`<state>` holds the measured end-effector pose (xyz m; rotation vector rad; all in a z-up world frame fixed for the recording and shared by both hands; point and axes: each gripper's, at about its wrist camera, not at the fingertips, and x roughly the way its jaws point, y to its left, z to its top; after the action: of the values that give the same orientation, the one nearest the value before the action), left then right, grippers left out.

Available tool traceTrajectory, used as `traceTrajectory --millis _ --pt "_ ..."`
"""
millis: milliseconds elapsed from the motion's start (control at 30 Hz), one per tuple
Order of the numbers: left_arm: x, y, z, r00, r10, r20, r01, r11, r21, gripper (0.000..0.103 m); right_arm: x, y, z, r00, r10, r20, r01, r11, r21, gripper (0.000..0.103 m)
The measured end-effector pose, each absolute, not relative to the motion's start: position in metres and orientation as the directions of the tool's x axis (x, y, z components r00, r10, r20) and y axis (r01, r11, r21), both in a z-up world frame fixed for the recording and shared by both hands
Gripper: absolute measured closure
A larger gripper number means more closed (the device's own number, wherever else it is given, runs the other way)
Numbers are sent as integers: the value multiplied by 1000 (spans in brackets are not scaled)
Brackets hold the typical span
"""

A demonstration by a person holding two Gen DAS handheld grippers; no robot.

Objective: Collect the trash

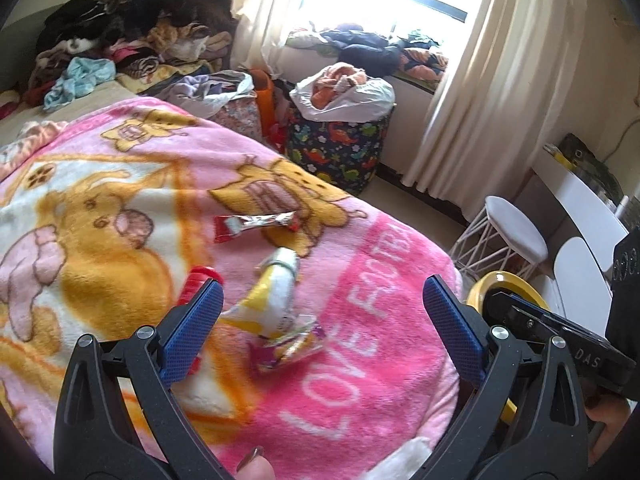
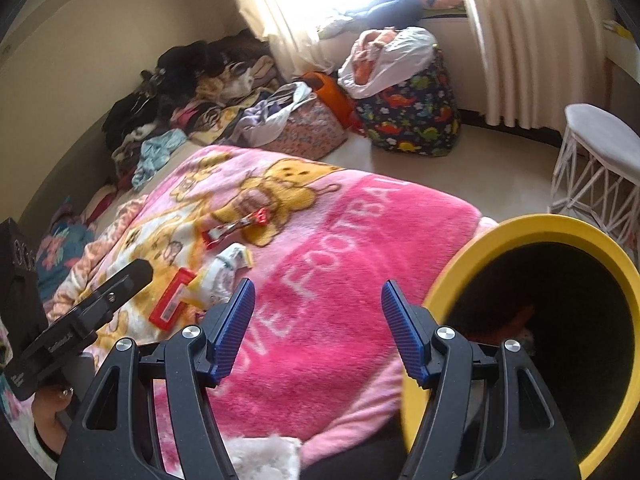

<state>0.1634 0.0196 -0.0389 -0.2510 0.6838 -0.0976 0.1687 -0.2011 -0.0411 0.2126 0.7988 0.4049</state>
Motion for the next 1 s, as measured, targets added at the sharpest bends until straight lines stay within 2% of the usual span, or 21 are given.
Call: traceTrajectory --millis 400,633,800,1000 --pt "160 83 -62 744 -74 -664 -134 957 -257 12 186 -131 -61 517 493 -700 -403 862 308 40" --pt "159 109 -83 693 -89 -715 -185 937 -295 42 194 -90 -87 443 497 -746 -452 843 293 40" --pt "159 110 -94 669 -124 -733 -171 934 -314 50 203 -74 -98 410 504 -760 -458 835 306 40" --pt "163 110 -104 648 -156 -746 -166 927 -338 51 219 -59 -117 346 510 -787 -461 823 331 40"
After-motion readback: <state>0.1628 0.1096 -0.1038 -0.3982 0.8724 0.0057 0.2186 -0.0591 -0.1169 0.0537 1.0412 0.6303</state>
